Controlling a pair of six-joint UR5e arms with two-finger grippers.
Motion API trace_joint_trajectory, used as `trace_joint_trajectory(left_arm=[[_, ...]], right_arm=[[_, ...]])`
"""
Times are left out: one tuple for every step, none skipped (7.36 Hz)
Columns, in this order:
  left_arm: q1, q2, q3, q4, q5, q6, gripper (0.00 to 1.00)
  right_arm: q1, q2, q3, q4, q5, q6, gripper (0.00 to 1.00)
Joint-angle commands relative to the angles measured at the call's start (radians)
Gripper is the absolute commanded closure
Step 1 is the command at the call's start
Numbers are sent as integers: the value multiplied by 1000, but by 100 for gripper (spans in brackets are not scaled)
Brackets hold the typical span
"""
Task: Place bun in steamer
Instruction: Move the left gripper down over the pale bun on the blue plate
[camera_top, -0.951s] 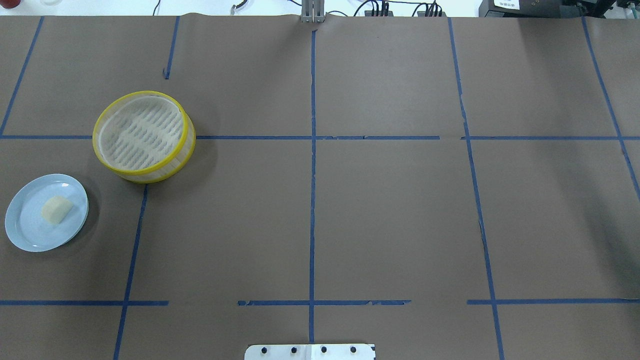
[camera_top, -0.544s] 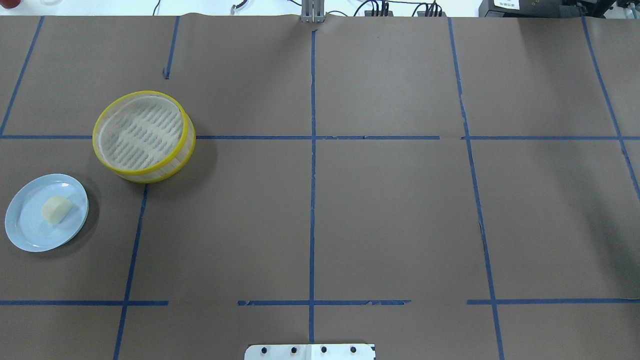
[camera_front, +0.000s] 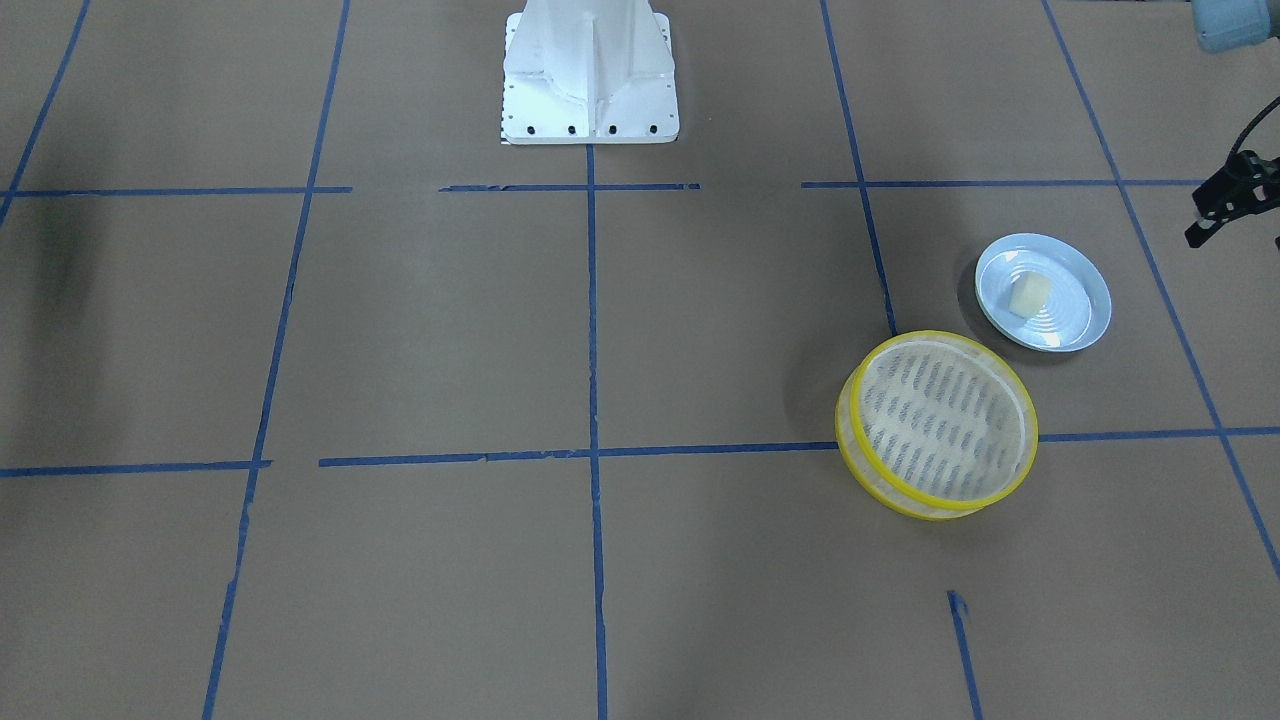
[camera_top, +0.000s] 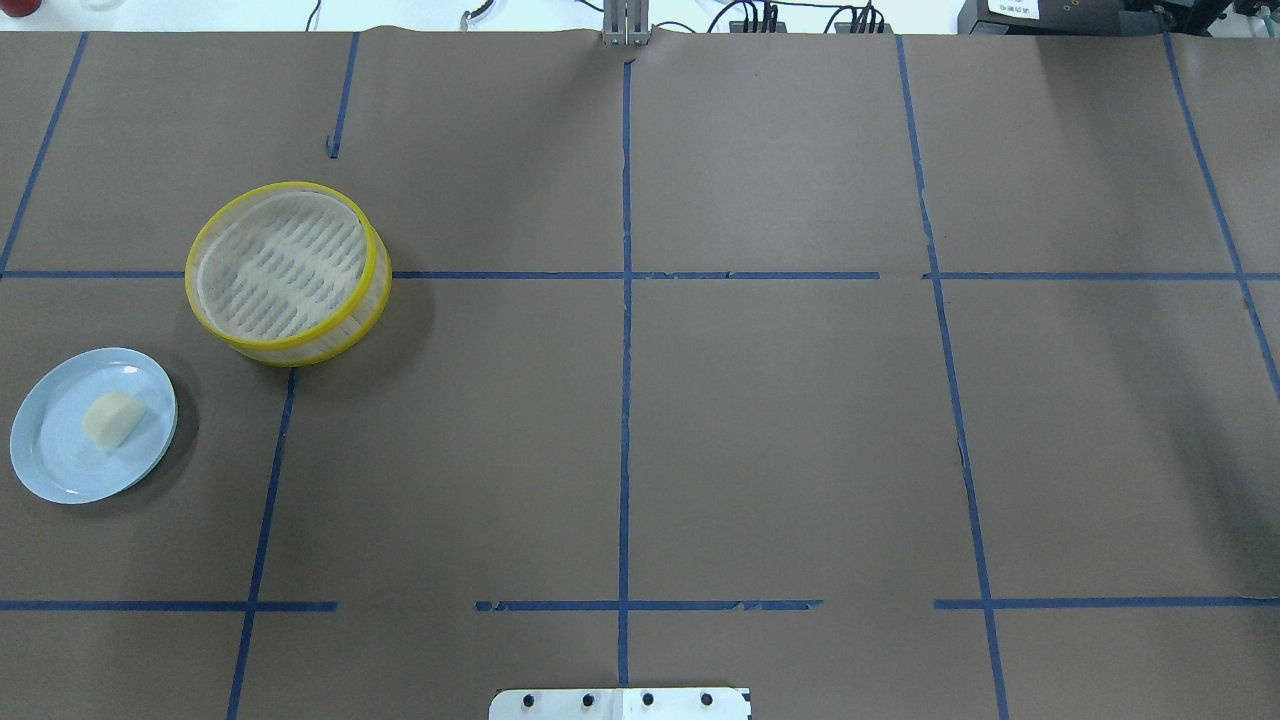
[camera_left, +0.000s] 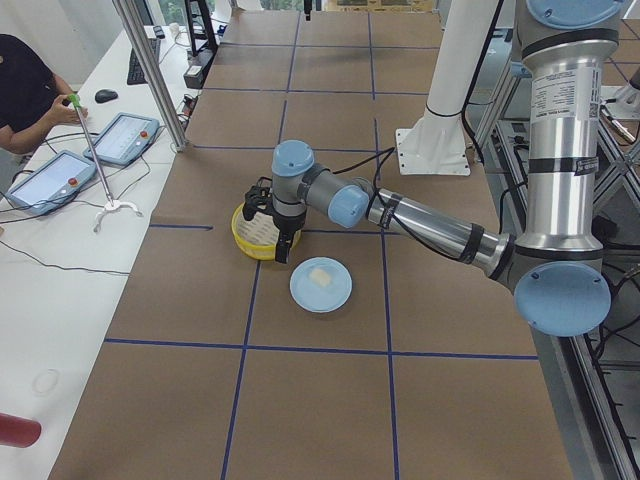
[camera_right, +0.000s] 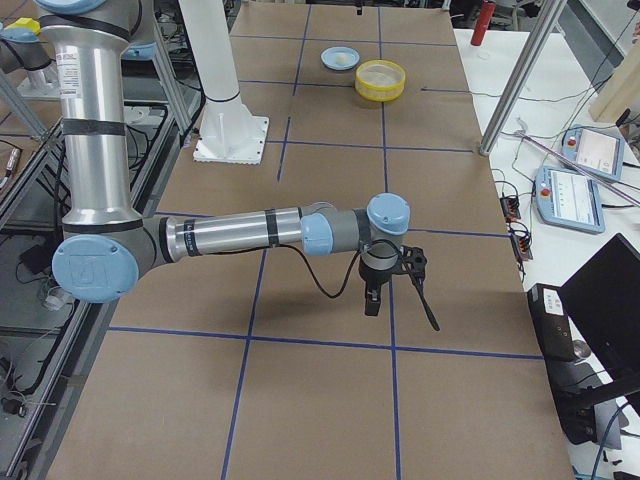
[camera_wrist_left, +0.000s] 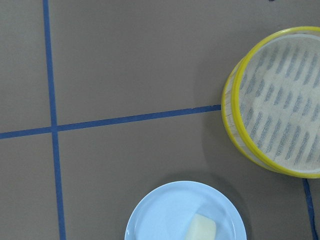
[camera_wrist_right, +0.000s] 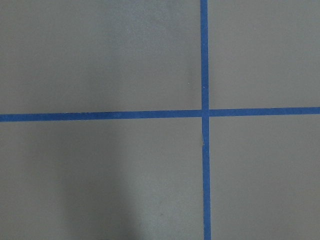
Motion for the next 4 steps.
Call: trace_joint_trajectory(left_arm=[[94,96,21,-205,20,-109,0],[158,151,48,-348,32,-222,0],[229,179,88,-469,47,-354,0],[304,180,123,-539,110,-451,0]], right_arm=[[0,0,0,0,0,0,0],[0,0,0,0,0,0,0],[0,0,0,0,0,0,0],[-1,0,0,0,0,0,0]])
